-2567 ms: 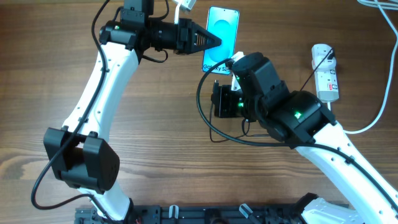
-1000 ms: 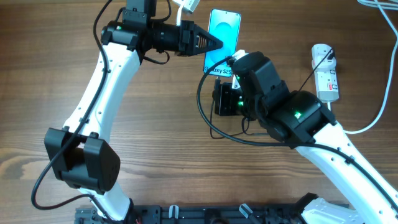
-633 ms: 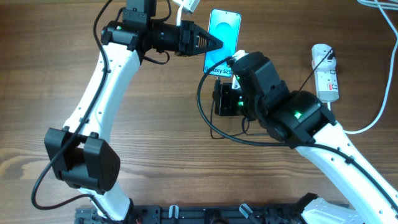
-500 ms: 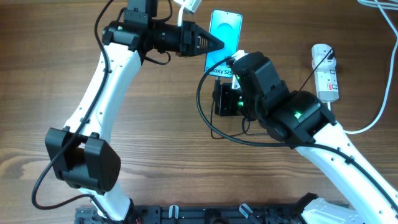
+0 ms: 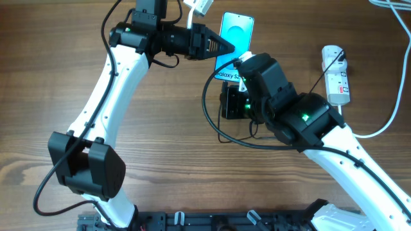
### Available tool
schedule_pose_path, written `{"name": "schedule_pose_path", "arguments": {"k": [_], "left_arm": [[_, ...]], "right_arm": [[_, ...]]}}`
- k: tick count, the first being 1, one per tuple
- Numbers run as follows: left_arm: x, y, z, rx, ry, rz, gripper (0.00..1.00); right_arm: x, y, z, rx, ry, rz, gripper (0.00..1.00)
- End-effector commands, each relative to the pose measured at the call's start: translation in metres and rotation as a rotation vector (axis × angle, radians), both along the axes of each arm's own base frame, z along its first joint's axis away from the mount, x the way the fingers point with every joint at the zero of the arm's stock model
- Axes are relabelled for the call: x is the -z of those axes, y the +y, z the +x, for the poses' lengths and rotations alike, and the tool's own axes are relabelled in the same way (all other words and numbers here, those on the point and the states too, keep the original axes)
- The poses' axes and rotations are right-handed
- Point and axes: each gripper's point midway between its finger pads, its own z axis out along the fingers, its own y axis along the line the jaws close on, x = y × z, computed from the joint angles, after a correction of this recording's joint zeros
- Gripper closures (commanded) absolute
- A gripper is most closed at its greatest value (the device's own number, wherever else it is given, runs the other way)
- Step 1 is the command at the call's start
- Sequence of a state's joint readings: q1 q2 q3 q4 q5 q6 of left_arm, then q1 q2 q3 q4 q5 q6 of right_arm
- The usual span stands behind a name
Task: Plug charger to phone and switch on socket
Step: 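Push the USB-C plug up into the phone's bottom port with the right gripper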
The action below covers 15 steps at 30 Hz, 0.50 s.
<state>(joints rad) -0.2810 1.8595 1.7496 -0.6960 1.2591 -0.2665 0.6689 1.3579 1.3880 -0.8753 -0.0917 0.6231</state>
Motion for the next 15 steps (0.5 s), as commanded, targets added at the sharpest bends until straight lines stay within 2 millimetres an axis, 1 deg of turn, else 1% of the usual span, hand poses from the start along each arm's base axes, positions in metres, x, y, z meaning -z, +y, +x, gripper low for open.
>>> {"name": "schedule_pose_path", "arguments": {"k": [1,10,15], "left_arm": [[-0.0191,0.0012,-0.0041,-0.008,-0.089,-0.001,0.96],[-0.0197,0.0020,0.0002,-0.021,-0.111,0.002,0.96],[-0.0209,0.0017,0.0011,-0.022,-0.117,-0.001,0.96]], "right_arm": [[-0.0038,-0.0017,0.0037,-0.001,-0.028,-0.019,0.95],[-0.0043,0.0036,-0.0022,-0.048,-0.015,-0.004,0.95],[-0.0001,0.0006,-0.0059,-0.048,0.006,-0.020,0.95]]}}
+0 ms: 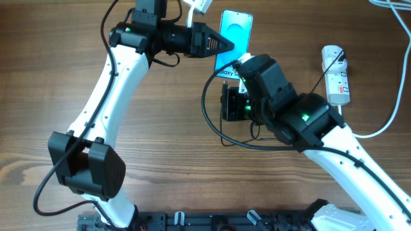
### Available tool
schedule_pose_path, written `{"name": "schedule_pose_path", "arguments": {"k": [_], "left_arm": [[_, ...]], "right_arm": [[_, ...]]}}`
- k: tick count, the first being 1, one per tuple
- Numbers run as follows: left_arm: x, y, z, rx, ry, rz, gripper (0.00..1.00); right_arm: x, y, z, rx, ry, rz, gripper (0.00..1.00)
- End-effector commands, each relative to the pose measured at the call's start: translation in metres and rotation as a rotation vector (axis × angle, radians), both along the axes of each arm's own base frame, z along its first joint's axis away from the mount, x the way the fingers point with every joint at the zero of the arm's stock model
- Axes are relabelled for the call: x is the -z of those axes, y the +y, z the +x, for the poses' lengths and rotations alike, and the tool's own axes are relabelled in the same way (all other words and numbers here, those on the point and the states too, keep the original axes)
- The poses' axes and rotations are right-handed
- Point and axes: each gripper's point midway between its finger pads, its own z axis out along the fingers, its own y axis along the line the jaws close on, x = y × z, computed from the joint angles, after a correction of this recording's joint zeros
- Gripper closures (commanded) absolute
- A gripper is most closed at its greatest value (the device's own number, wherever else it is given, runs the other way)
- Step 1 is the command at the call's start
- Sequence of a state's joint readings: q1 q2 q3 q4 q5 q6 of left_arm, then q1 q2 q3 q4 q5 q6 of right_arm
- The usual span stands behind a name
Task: Plug charger to phone and switch on socket
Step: 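Push the USB-C plug up into the phone's bottom port with the right gripper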
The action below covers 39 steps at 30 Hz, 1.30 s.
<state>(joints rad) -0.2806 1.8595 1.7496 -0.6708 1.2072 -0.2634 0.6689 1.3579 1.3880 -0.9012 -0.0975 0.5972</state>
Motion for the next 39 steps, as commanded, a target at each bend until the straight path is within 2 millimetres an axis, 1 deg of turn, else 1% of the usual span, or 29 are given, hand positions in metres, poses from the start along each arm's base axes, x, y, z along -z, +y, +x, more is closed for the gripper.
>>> {"name": "schedule_pose_path", "arguments": {"k": [1,8,12,20,39], "left_arm": [[-0.025,0.001,-0.008,0.016,-0.080,-0.027,0.96],[-0.025,0.003,-0.007,0.011,-0.079,-0.027,0.96],[-0.027,0.002,-0.010,0.031,-0.075,-0.045,0.96],[-0.029,0.002,-0.012,0.042,-0.072,-0.055,0.96],[-0.027,0.002,-0.010,0.032,-0.078,-0.045,0.96]], "right_arm": [[-0.004,0.003,-0.002,-0.025,-0.002,0.003,0.95],[-0.007,0.004,0.001,-0.025,-0.017,0.013,0.95],[-0.010,0.005,0.004,-0.020,-0.030,0.023,0.96],[-0.010,-0.001,0.010,0.001,-0.037,0.016,0.95],[-0.010,-0.002,0.010,-0.010,-0.046,0.005,0.95]]}}
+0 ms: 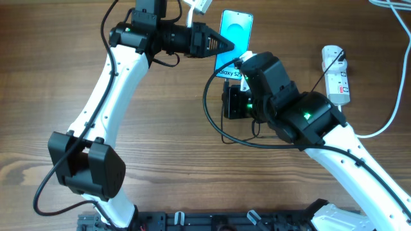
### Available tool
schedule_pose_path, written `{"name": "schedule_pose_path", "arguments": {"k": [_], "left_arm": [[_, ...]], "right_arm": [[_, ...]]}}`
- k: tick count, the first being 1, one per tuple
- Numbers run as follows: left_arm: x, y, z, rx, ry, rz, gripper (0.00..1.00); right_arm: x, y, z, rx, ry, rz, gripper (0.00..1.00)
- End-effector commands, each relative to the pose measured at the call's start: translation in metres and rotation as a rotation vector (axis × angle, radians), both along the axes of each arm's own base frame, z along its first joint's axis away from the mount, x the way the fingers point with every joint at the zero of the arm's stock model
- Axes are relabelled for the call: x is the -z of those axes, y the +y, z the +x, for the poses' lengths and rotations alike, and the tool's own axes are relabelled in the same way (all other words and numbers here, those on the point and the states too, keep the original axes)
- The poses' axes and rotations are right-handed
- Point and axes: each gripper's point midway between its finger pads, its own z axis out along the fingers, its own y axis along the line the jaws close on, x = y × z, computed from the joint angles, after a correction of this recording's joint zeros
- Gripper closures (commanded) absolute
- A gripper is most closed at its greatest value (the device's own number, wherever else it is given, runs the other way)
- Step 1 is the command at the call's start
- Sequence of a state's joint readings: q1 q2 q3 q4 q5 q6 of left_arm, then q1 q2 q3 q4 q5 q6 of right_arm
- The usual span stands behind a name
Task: Plug charger to phone and switch on socket
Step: 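Push the USB-C plug up into the phone's bottom port with the right gripper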
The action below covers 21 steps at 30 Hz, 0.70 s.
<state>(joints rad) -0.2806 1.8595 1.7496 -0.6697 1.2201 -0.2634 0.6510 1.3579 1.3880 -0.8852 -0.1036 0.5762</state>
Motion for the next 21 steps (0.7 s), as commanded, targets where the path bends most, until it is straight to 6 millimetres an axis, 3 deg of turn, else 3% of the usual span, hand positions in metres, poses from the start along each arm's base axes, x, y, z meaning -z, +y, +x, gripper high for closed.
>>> {"name": "schedule_pose_path", "arguments": {"k": [1,21], "left_arm": [[-0.0256,0.0026,-0.0087,0.022,-0.079,-0.036,0.96],[-0.0256,0.0026,-0.0087,0.022,-0.079,-0.036,0.96]], "right_arm": [[-0.0073,0.0002,0.0040,-0.008,-0.026,0.001,0.95],[-0.0084,-0.0022,0.0081,0.009,-0.044,-0.010,0.95]]}}
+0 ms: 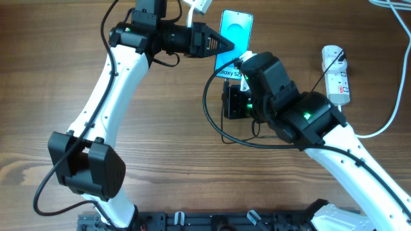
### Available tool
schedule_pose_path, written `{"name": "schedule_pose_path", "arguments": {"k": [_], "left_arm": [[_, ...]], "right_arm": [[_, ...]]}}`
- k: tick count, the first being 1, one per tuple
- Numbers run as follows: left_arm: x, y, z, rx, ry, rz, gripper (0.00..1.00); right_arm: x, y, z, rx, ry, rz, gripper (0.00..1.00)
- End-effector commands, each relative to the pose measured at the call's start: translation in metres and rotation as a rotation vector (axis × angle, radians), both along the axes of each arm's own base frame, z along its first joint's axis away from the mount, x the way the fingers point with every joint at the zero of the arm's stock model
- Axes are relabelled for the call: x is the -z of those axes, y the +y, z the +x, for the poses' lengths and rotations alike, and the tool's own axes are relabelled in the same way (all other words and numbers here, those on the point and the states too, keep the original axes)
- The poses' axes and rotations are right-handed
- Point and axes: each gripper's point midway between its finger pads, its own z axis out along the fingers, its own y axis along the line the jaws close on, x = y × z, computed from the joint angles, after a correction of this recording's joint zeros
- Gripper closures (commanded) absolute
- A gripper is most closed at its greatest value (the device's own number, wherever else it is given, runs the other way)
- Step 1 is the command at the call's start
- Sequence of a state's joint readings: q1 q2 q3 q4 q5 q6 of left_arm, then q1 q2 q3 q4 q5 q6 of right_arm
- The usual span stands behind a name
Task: Plug charger to phone and switch on socket
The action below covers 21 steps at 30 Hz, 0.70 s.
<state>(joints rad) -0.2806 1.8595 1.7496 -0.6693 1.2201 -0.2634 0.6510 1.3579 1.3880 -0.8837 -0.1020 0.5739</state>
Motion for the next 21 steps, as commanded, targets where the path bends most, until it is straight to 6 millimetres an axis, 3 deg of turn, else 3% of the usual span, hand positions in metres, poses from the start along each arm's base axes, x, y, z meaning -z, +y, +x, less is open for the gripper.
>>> {"name": "schedule_pose_path", "arguments": {"k": [1,21], "left_arm": [[-0.0257,0.0026,-0.0087,0.022,-0.079,-0.036,0.96],[-0.0256,0.0026,-0.0087,0.022,-0.079,-0.036,0.96]], "right_arm": [[-0.0081,-0.0028,0.0081,0.013,-0.043,-0.012,0.95],[-0.0113,-0.0012,0.0112,0.019,-0.057,0.000,0.95]]}}
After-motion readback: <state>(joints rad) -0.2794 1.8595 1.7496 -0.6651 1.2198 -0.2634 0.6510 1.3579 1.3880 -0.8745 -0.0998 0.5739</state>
